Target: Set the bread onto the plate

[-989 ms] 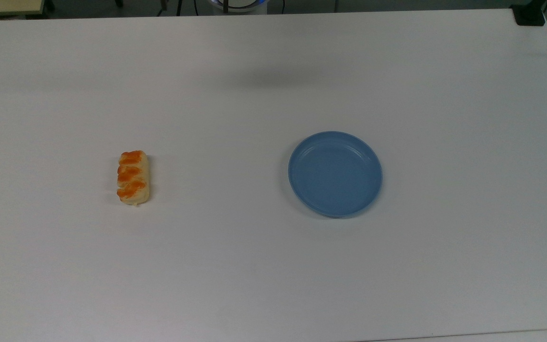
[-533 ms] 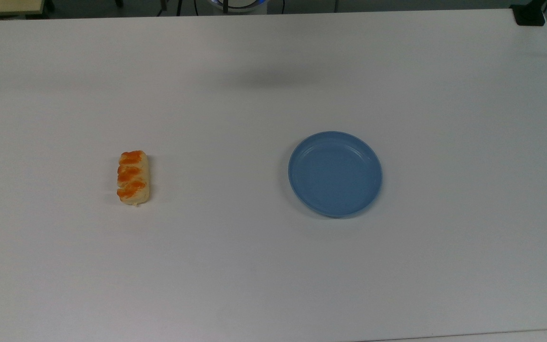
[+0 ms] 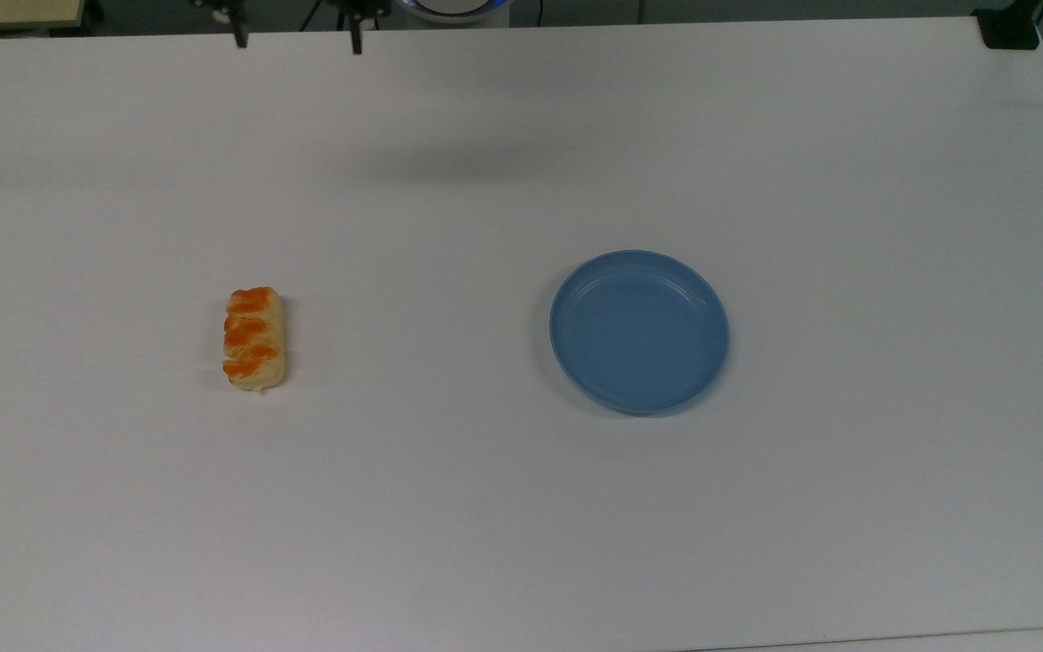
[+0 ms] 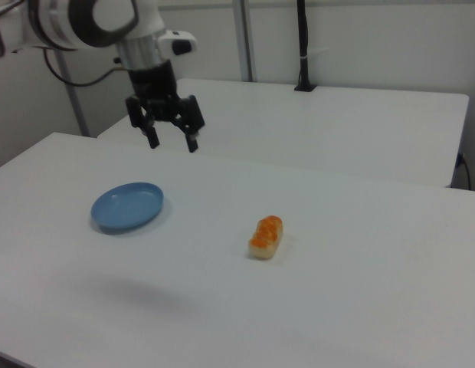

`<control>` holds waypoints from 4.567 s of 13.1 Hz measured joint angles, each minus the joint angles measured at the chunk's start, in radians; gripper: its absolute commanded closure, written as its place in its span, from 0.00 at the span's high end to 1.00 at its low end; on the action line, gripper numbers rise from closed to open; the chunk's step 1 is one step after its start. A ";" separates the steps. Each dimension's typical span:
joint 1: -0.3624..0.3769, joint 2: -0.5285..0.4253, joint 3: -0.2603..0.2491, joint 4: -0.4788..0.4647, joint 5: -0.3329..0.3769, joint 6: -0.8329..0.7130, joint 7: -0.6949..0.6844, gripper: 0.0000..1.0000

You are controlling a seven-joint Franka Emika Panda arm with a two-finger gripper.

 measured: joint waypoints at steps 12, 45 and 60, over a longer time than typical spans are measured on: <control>-0.151 0.468 0.007 -0.007 0.002 0.577 -0.084 1.00; 0.408 0.512 0.059 0.025 0.002 0.579 0.630 0.67; 0.340 0.303 0.043 0.076 -0.047 0.315 0.465 1.00</control>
